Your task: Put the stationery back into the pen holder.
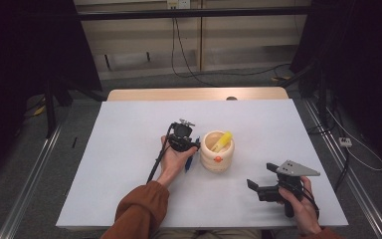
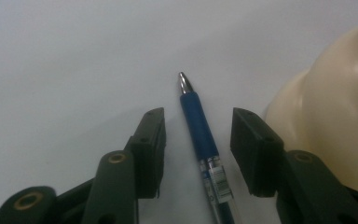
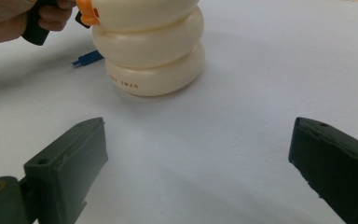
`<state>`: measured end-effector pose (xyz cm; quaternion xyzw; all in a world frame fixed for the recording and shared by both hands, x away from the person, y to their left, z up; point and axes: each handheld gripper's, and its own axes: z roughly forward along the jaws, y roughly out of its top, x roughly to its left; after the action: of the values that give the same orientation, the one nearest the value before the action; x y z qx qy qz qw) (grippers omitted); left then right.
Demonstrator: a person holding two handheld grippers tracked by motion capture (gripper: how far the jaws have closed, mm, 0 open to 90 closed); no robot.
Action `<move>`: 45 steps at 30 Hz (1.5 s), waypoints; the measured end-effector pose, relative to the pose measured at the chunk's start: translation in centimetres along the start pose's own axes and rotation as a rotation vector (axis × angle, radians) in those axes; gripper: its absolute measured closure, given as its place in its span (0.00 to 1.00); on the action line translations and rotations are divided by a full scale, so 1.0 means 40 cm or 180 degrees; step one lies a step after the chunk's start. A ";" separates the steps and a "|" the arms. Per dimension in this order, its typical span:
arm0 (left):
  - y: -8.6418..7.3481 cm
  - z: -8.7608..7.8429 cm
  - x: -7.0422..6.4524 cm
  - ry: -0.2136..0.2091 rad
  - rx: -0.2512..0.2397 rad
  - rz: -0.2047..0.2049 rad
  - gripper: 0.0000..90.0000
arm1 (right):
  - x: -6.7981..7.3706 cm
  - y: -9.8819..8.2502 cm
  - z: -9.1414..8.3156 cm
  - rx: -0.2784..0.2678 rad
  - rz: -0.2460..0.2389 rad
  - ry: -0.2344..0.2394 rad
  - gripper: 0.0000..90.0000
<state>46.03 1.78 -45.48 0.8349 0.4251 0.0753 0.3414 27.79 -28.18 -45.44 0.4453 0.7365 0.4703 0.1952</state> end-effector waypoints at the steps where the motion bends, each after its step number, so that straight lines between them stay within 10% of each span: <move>1: 0.000 0.002 0.000 0.0001 0.0013 0.0014 0.63 | 0.000 0.000 0.000 -0.0001 -0.0007 0.0001 0.05; 21: 0.006 0.004 -0.026 0.0237 0.0128 0.0141 0.85 | 0.001 0.000 0.002 0.0010 -0.0003 0.0007 0.05; 45: 0.012 -0.030 0.007 -0.0037 0.0052 -0.0050 0.90 | 0.000 0.000 0.001 0.0000 0.0003 0.0004 0.05</move>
<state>46.04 2.41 -44.30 0.8347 0.4303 0.0642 0.3376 27.83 -28.17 -45.47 0.4453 0.7365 0.4707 0.1944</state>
